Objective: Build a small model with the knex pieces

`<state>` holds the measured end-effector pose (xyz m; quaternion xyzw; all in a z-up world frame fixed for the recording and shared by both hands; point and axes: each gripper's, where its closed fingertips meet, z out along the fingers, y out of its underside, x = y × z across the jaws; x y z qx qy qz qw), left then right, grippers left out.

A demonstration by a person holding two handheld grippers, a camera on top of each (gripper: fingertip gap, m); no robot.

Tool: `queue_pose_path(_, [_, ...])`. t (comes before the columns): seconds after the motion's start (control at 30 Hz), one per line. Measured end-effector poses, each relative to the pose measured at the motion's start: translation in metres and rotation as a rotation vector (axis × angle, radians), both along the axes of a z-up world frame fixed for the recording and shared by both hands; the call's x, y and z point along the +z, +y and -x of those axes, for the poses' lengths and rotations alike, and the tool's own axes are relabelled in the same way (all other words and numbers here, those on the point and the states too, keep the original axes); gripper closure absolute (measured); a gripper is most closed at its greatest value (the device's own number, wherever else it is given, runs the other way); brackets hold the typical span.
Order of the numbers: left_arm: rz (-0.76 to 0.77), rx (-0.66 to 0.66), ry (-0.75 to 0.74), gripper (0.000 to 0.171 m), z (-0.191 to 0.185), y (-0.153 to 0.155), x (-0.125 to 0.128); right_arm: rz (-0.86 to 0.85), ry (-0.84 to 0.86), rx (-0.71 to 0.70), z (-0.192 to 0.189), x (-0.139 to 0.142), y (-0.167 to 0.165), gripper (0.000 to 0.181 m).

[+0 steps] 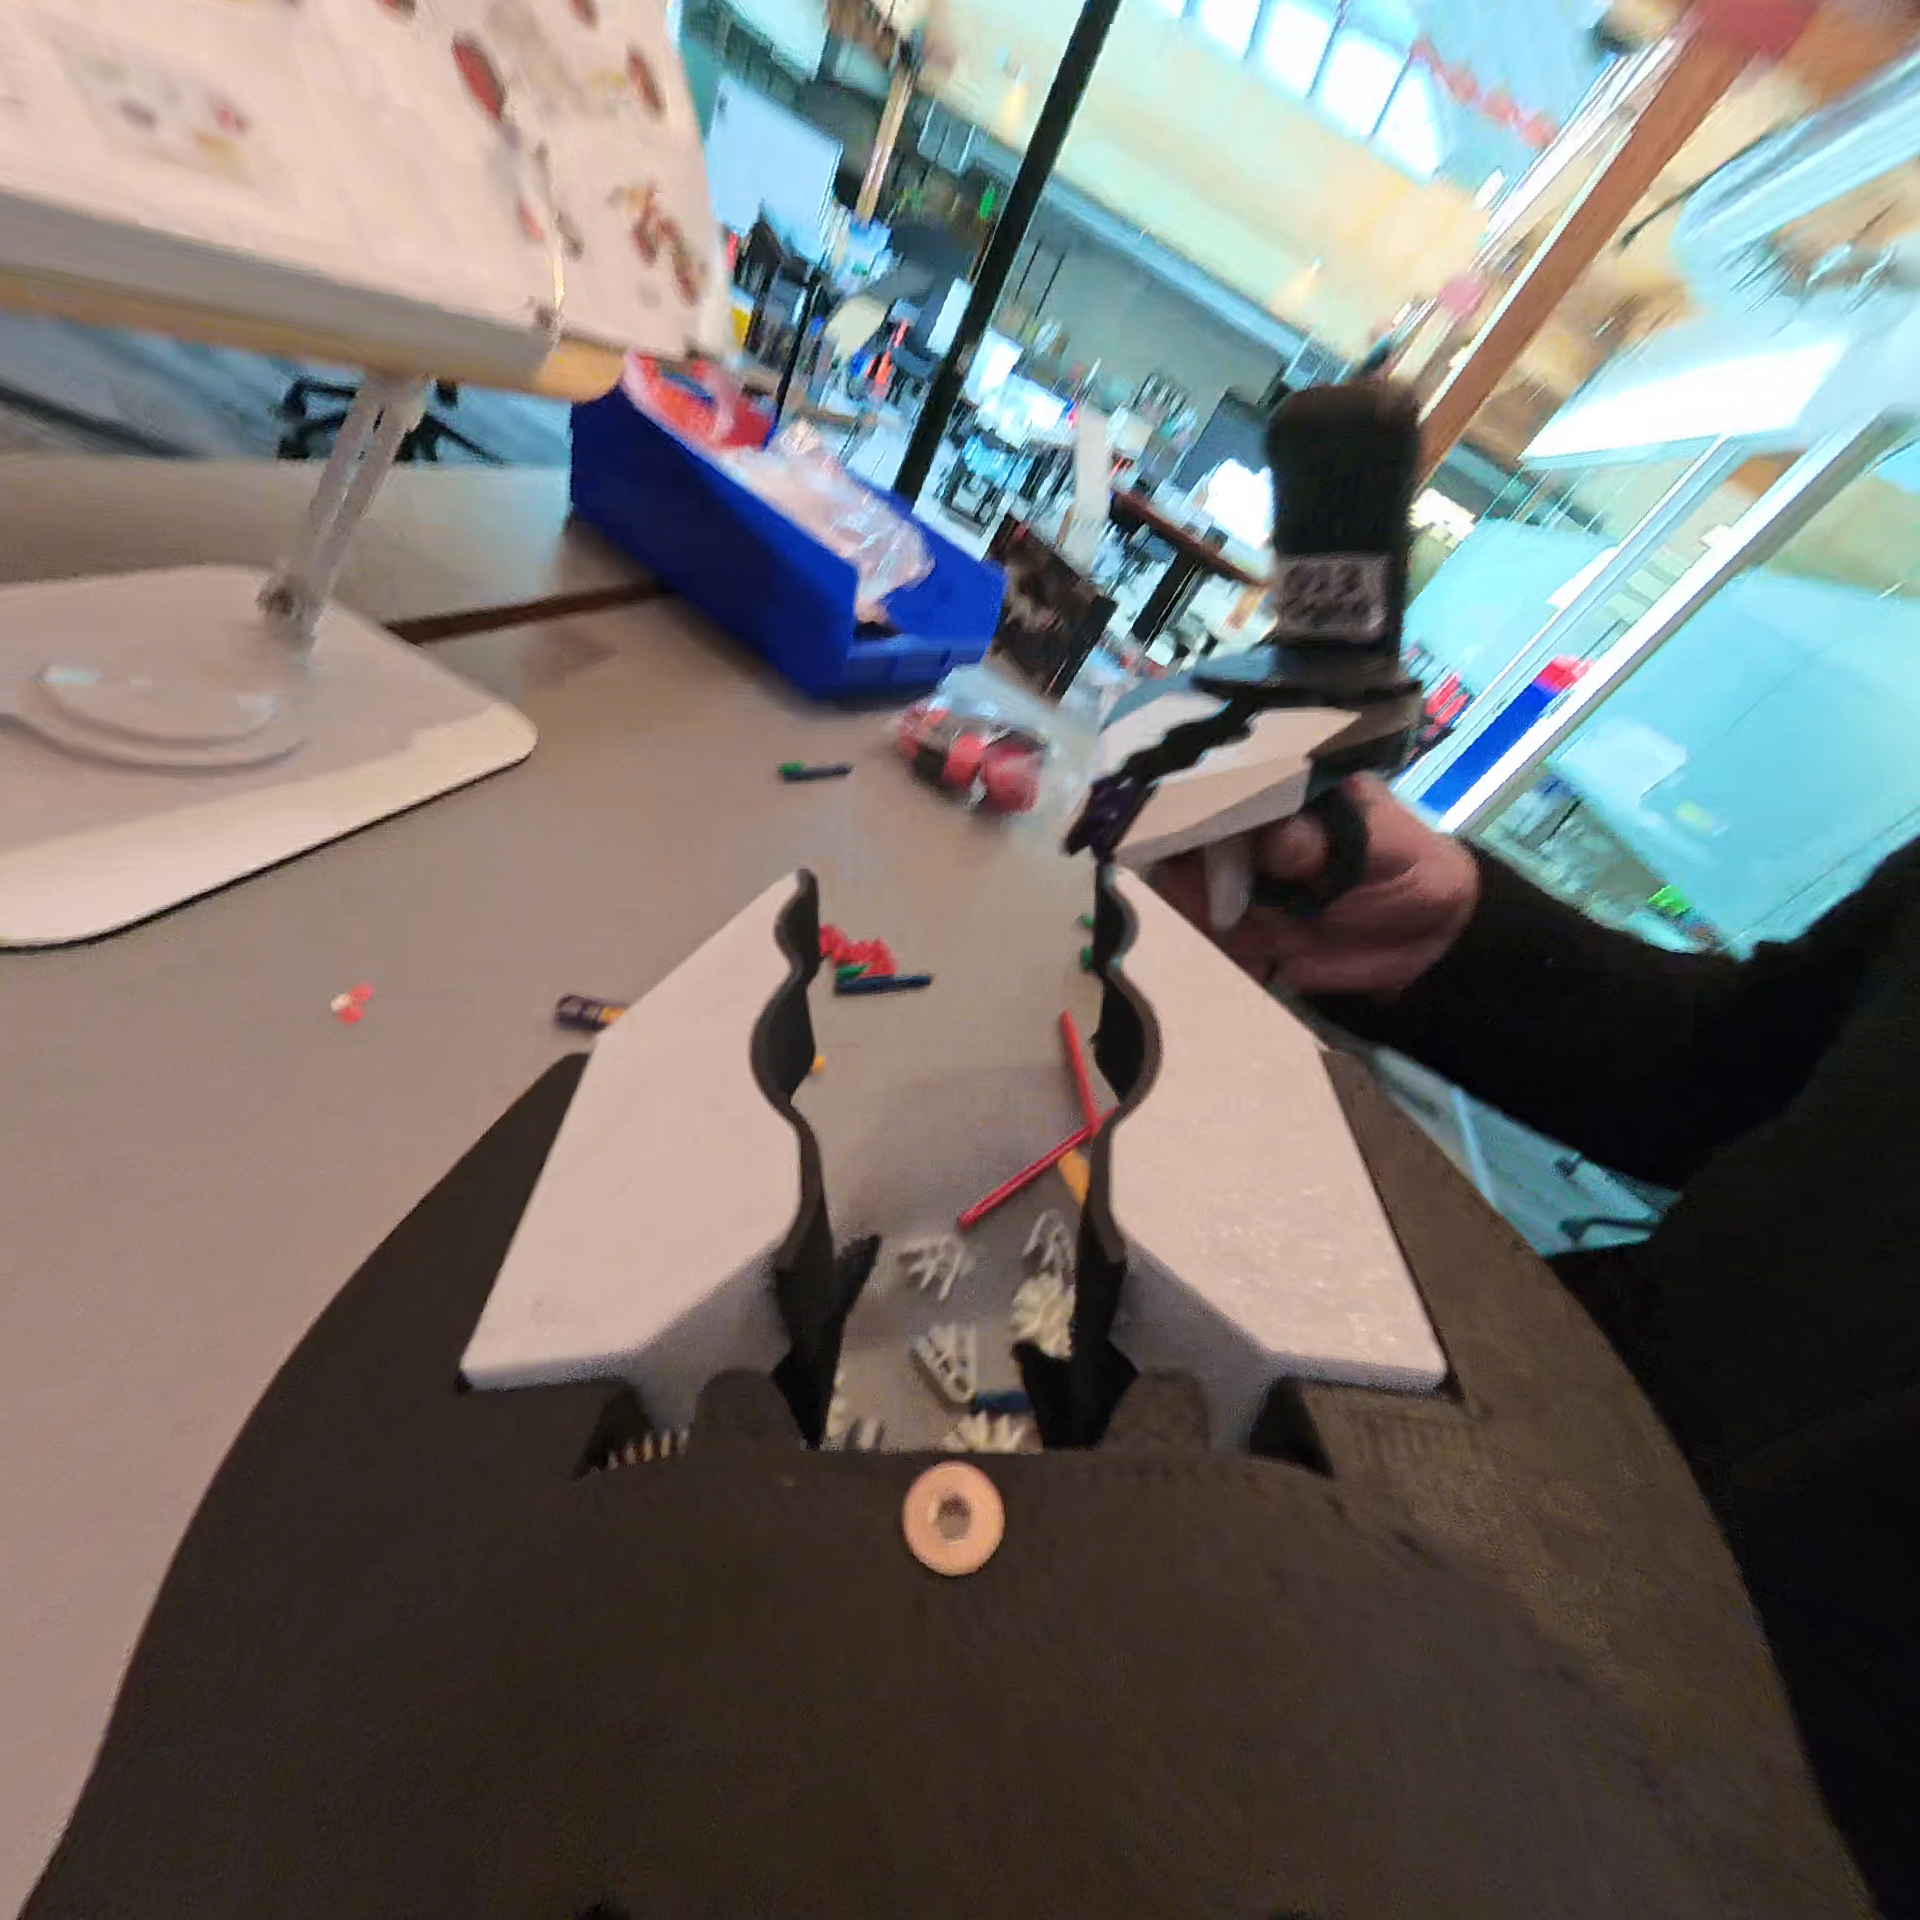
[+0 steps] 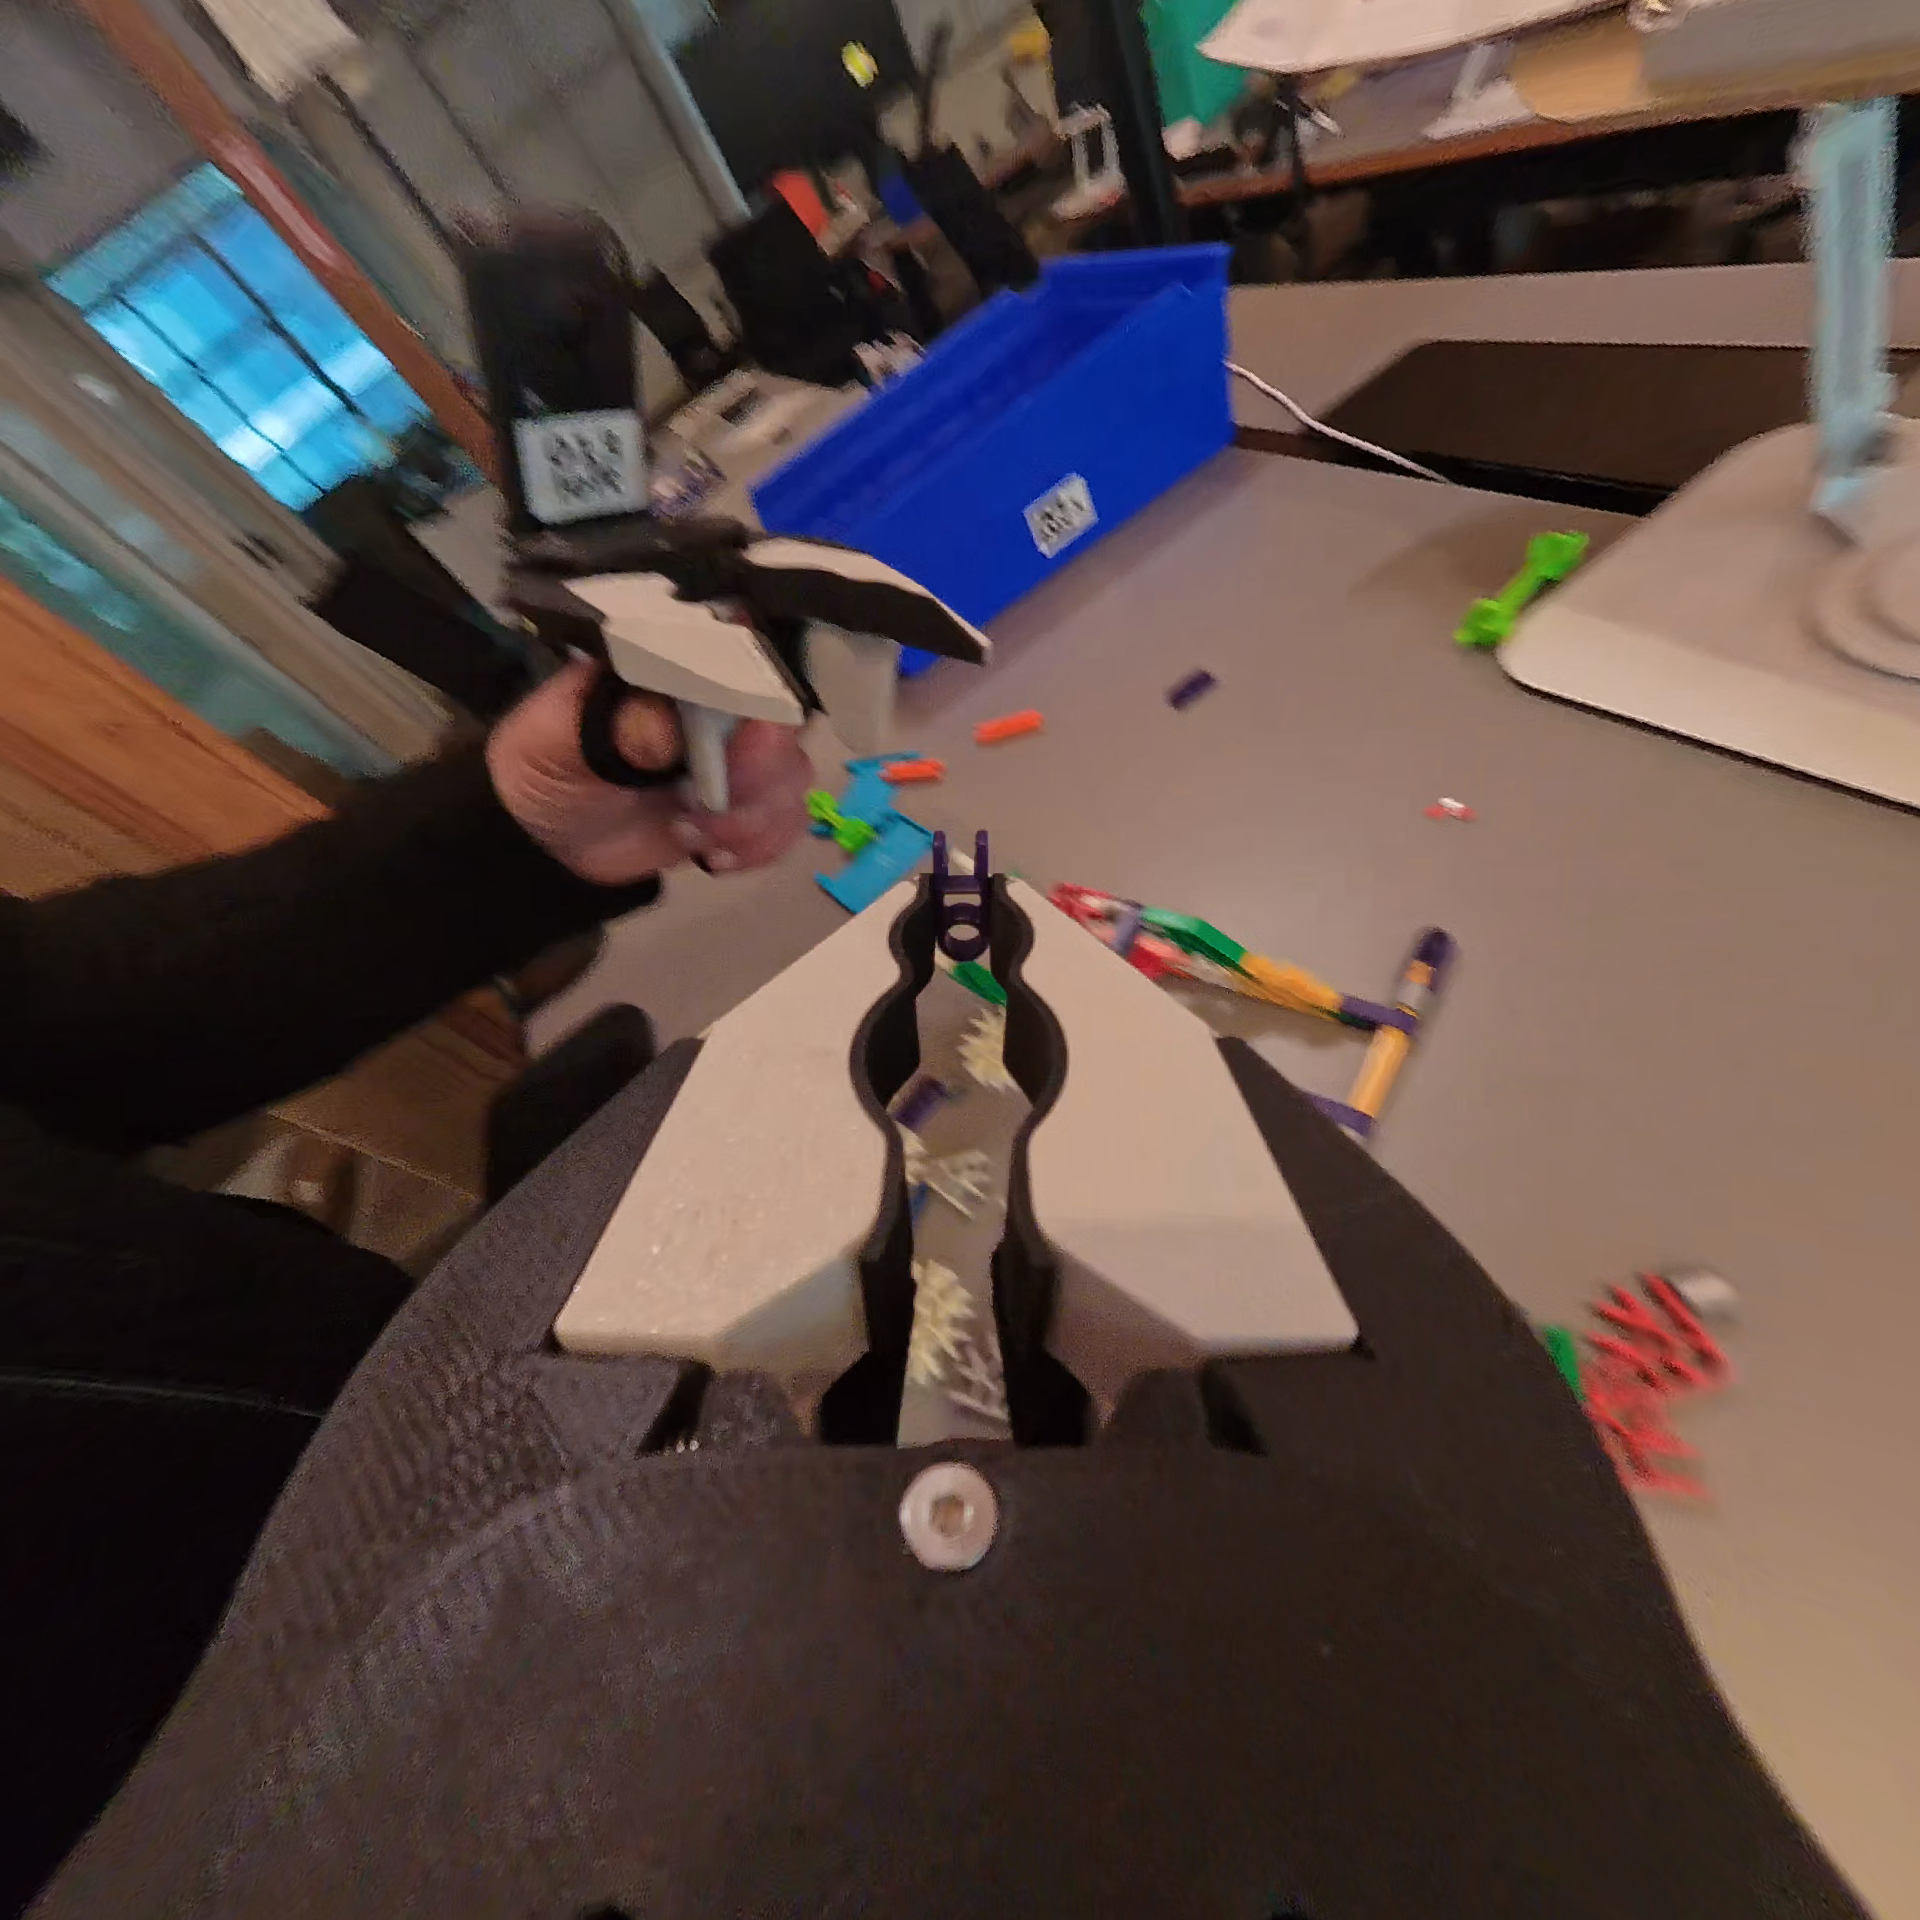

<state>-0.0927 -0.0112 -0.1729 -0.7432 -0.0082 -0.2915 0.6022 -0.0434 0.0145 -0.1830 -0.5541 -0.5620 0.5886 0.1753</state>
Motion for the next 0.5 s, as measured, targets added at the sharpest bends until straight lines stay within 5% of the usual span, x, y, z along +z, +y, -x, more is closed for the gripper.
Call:
queue_pose_path(0.33, [0.485, -0.010, 0.226, 0.106, 0.022, -0.022, -0.112, -0.253, -0.226, -0.122, -0.030, -0.061, 0.048, 0.175])
queue_pose_path(0.5, [0.556, -0.060, 0.211, 0.106, 0.001, -0.026, -0.135, -0.295, -0.288, -0.103, -0.033, -0.082, 0.047, 0.175])
